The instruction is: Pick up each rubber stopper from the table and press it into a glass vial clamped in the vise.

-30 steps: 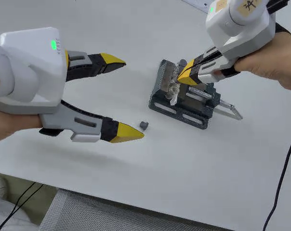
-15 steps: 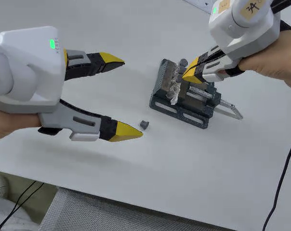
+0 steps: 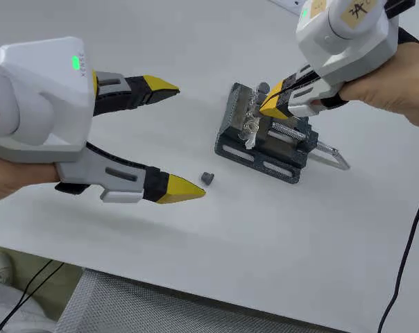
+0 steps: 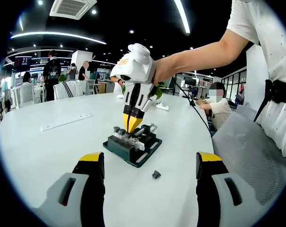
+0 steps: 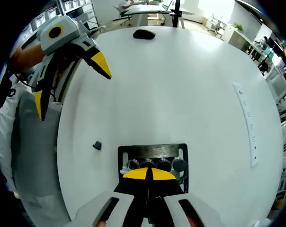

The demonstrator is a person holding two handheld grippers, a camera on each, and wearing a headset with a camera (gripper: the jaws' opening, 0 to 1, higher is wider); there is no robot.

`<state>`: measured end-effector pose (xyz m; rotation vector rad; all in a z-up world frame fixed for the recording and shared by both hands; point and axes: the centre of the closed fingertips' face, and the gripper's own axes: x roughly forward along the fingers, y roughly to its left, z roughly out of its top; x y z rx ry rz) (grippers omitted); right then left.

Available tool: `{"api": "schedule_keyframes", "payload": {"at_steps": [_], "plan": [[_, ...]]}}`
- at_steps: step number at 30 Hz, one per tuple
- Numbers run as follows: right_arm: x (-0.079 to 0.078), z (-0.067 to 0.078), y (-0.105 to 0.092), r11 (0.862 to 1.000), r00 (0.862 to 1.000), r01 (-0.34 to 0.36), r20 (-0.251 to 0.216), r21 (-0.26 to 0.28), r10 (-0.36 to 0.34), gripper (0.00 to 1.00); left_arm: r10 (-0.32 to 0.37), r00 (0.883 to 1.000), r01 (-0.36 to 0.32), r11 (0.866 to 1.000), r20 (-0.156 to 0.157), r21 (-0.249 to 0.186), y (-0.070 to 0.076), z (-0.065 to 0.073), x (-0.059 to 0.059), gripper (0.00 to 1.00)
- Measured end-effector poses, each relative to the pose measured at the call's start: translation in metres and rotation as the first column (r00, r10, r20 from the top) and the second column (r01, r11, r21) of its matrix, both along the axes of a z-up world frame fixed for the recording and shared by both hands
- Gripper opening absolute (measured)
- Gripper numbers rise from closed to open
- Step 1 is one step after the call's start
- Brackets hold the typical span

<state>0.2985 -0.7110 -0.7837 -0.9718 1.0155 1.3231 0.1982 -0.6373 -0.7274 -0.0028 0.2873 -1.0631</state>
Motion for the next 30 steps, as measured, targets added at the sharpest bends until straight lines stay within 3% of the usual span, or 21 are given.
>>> {"api": "schedule_keyframes", "payload": {"at_steps": [9,15,21,26,30], "plan": [[-0.001,0.000,0.000,1.000,1.000,-0.006,0.005,-0.002,0.006,0.00,-0.024,1.000,0.023,1.000,0.010,0.019,-0.006,0.004,-0.001,0.78],[-0.002,0.003,-0.003,0.999,1.000,0.027,0.015,0.042,-0.028,0.00,-0.031,0.999,0.030,0.998,0.016,0.051,-0.004,0.010,-0.004,0.79],[-0.002,0.018,-0.007,0.992,0.997,0.066,0.031,0.106,-0.070,0.00,-0.035,0.999,0.033,0.996,0.020,0.082,-0.003,0.017,-0.008,0.79],[-0.002,0.036,-0.015,0.978,0.991,0.114,0.049,0.174,-0.124,0.00,-0.032,0.999,0.030,0.995,0.023,0.098,-0.002,0.024,-0.010,0.80],[-0.005,0.052,-0.021,0.956,0.983,0.158,0.054,0.246,-0.176,0.01,-0.035,0.999,0.032,0.993,0.026,0.116,-0.002,0.029,-0.012,0.80]]}}
